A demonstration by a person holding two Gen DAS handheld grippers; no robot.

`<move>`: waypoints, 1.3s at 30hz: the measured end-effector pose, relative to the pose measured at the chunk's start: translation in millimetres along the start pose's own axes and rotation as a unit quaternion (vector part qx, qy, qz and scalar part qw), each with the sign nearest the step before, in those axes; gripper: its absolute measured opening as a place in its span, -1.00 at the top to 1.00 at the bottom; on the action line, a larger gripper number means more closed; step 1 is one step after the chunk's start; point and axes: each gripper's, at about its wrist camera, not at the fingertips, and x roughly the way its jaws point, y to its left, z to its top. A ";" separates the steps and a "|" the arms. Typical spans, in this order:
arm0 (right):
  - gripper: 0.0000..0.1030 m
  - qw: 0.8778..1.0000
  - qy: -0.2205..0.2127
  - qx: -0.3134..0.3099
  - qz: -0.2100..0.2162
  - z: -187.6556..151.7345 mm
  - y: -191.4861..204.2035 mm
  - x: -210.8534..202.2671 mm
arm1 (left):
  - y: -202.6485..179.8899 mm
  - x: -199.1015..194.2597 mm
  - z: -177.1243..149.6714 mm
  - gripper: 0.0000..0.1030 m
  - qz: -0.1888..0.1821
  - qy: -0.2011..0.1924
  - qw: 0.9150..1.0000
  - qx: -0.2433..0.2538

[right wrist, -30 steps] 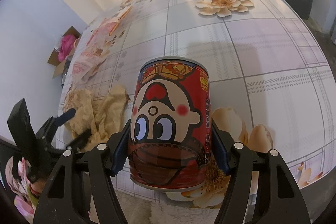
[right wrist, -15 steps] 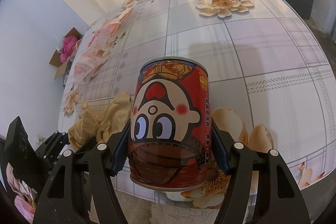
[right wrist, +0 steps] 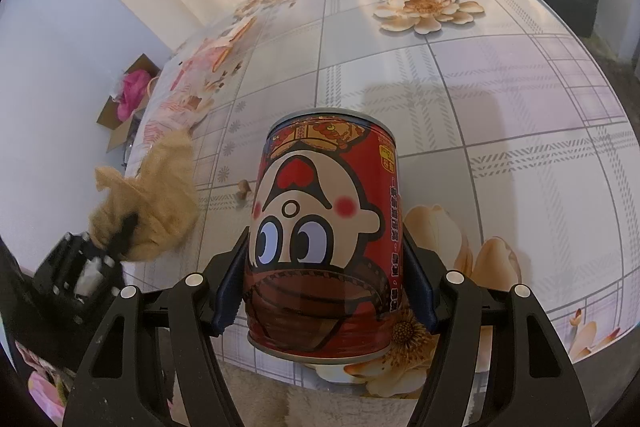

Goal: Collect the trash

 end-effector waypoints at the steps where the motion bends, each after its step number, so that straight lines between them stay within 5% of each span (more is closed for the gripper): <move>1: -0.23 1.000 0.000 0.000 0.001 0.1 -0.2 -0.1 | -9.3 1.4 -2.2 0.75 -0.008 0.004 1.000 0.016; 8: -0.23 1.000 0.001 0.001 0.003 1.0 -1.3 -0.2 | -7.2 9.0 -4.1 0.63 -0.081 0.038 0.995 -0.039; 13: -0.23 1.000 -0.001 0.004 0.006 0.8 -1.7 0.0 | 23.8 26.4 -4.1 0.08 -0.189 0.074 0.967 -0.153; 15: -0.23 1.000 -0.001 0.004 0.006 0.4 -1.4 0.1 | 31.4 34.5 -6.0 0.02 -0.218 0.090 0.954 -0.182; 33: -0.23 1.000 -0.001 0.004 0.007 -1.5 -1.9 -0.5 | 70.2 30.3 -1.5 -0.46 -0.288 0.069 0.918 -0.263; 39: -0.23 1.000 0.000 0.002 0.008 -1.7 -3.3 -1.4 | 49.0 26.4 4.8 -0.57 -0.292 0.076 0.921 -0.245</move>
